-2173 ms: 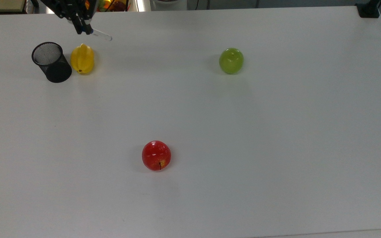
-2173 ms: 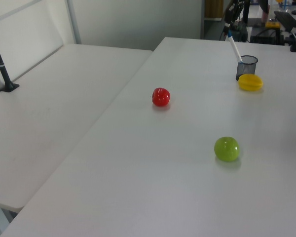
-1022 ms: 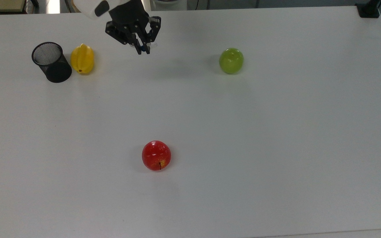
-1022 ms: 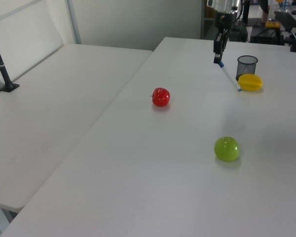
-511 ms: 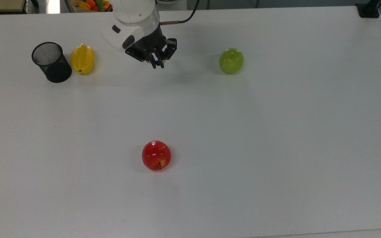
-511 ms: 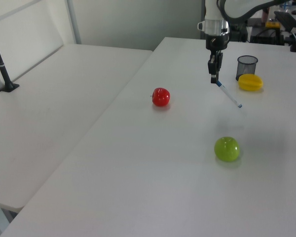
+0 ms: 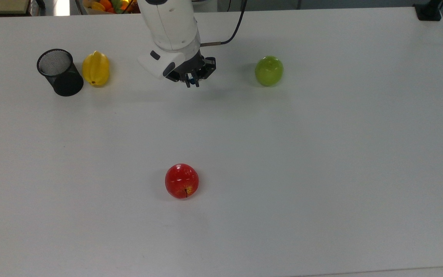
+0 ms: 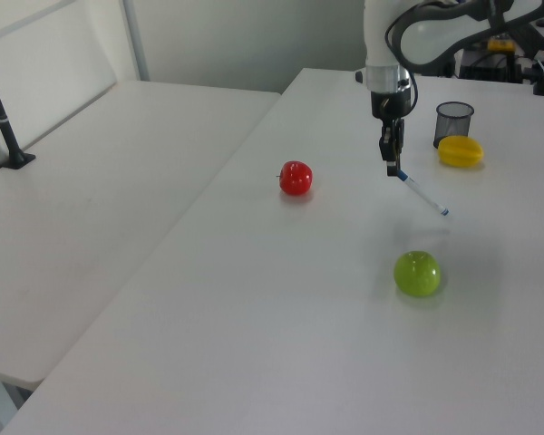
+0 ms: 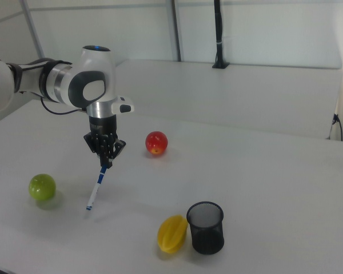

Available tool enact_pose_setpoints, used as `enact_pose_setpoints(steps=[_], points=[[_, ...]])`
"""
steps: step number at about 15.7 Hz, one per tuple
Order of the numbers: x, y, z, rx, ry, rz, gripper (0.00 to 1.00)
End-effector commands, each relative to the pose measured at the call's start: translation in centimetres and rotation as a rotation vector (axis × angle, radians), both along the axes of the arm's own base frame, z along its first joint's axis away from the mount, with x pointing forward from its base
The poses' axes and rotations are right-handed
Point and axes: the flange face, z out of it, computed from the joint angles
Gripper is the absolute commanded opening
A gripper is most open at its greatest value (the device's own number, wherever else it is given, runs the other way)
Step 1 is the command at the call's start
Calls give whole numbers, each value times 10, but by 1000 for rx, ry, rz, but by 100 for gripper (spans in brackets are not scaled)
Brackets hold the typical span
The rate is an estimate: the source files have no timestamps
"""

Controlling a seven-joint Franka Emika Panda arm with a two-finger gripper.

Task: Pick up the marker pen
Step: 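Carry the marker toward the green apple and lower it to the table, then open the gripper to release the marker on the table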

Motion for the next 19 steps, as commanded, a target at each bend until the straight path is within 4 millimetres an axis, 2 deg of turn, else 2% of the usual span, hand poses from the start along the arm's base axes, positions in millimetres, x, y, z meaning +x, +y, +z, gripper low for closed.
enact_pose_setpoints(steps=[1, 6, 11, 15, 16, 19], points=[[-1, 12, -16, -29, 13, 9, 9], [3, 22, -38, -50, 16, 2, 13], [10, 24, -54, -56, -4, -21, 31], [11, 24, -55, -61, -9, -30, 44], [11, 24, -54, -63, -9, -29, 44], [11, 20, -43, -60, -25, -36, 54]])
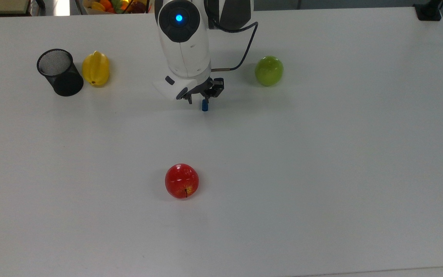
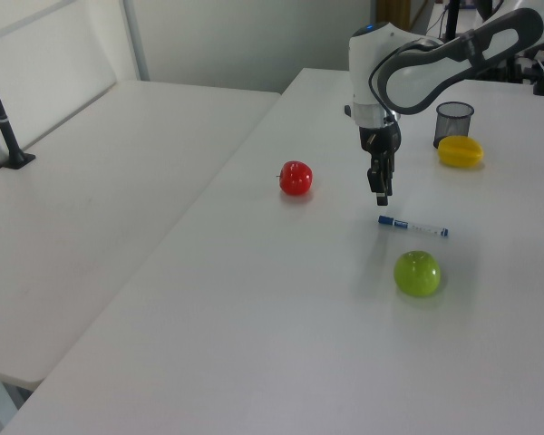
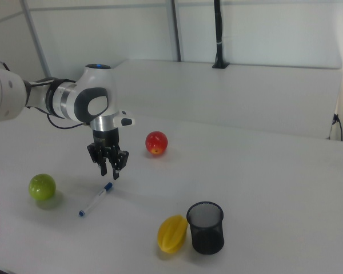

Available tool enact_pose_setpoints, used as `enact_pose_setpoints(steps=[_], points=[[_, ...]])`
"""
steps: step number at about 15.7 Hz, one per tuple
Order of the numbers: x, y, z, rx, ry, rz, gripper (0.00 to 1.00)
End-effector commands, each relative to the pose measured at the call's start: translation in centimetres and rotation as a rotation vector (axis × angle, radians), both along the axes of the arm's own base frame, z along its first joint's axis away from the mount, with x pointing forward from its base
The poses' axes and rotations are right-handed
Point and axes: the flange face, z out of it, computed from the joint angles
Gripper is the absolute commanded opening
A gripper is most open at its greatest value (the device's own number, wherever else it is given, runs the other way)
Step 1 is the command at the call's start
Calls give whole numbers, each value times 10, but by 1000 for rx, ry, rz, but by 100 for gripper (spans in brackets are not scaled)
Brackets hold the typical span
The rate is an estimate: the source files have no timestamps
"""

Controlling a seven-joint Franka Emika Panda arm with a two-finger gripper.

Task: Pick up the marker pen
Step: 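Open the gripper to release the marker on the table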

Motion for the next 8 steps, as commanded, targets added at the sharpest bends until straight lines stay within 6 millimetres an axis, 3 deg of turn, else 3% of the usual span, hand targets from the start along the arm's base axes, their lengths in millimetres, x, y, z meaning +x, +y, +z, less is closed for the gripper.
enact_pose_setpoints(steps=[1, 5, 8], points=[[-2, -2, 23, -16, -46, -20, 63], [-5, -27, 63, -57, -103, -63, 100], [-12, -47, 97, -73, -134, -95, 100]])
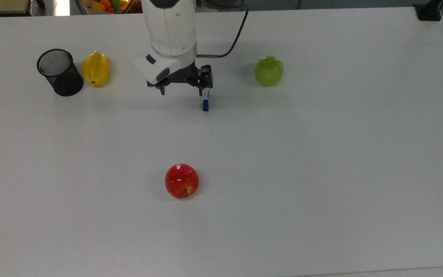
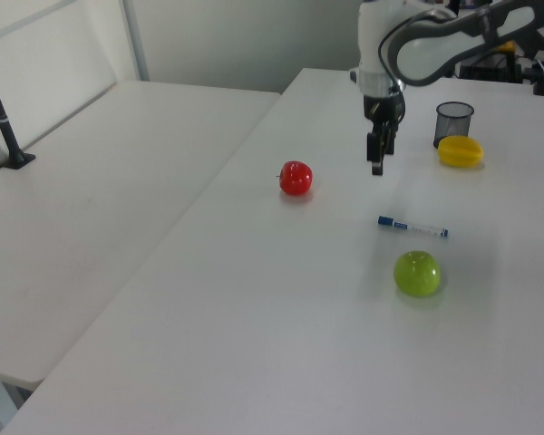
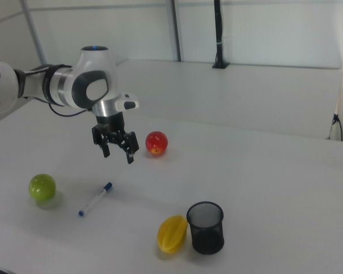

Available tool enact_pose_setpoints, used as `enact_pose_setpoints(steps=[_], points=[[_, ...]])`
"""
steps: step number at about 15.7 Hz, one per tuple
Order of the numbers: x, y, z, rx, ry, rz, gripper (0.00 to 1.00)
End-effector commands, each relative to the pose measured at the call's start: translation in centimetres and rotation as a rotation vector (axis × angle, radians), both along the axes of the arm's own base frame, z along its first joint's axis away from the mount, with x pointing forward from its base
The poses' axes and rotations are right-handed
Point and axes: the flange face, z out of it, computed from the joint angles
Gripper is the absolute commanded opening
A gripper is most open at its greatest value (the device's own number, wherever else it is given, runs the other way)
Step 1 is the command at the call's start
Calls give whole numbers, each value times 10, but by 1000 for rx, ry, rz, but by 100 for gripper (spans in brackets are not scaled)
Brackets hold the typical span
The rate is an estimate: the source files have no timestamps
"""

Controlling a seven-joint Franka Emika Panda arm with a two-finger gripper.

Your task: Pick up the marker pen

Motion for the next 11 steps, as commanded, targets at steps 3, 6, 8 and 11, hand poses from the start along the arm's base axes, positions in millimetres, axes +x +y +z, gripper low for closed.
enact_pose_setpoints(steps=[3, 6, 8, 11], points=[[-29, -41, 77, -8, -45, -80, 100], [-49, -64, 113, 0, -53, -119, 100], [-62, -78, 129, 4, -43, -145, 100], [-74, -90, 143, 7, -31, -167, 100]])
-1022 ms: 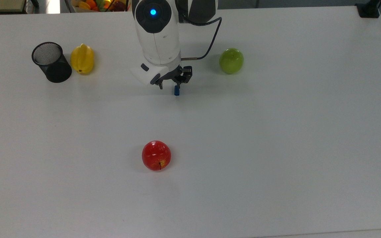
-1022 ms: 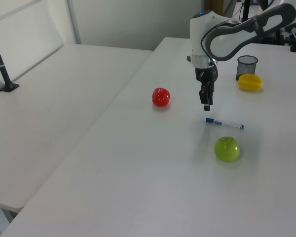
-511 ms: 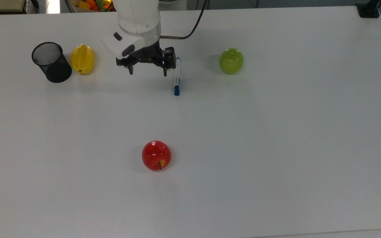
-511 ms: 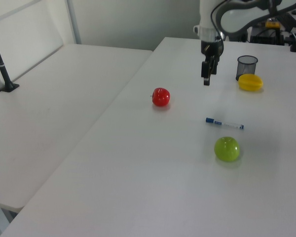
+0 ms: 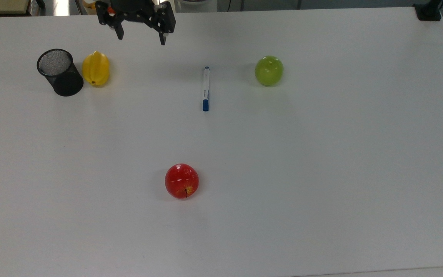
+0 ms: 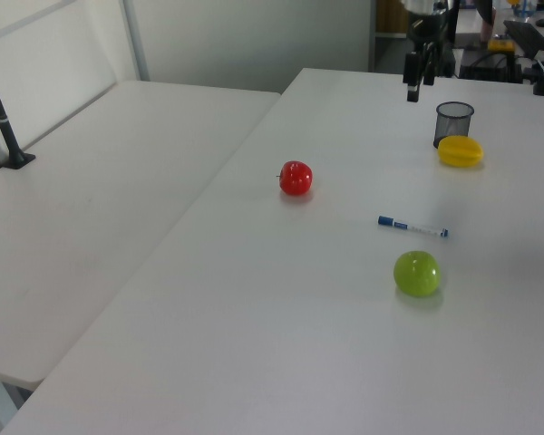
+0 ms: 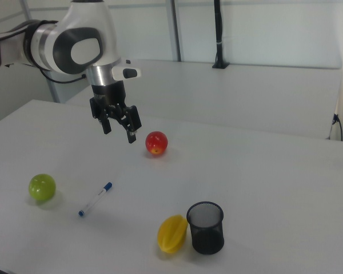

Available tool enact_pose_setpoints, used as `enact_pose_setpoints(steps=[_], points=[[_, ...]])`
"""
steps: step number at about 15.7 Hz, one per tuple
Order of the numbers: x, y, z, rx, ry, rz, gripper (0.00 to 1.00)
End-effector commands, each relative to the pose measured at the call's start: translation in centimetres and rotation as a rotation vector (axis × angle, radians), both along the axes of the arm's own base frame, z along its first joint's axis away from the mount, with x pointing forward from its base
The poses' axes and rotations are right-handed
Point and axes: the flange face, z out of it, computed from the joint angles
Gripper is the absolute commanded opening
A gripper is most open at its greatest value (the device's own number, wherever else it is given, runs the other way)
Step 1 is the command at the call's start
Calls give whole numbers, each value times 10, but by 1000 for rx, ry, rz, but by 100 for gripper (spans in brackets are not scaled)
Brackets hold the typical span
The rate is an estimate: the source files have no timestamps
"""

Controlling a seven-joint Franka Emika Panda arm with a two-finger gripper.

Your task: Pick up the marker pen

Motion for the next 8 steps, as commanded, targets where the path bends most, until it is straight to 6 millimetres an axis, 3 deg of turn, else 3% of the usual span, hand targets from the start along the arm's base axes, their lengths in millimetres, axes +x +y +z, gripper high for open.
enact_pose_setpoints(steps=[1, 8], points=[[-20, -9, 15, -9, 13, -35, 100], [-22, -15, 22, -8, -2, -75, 100]])
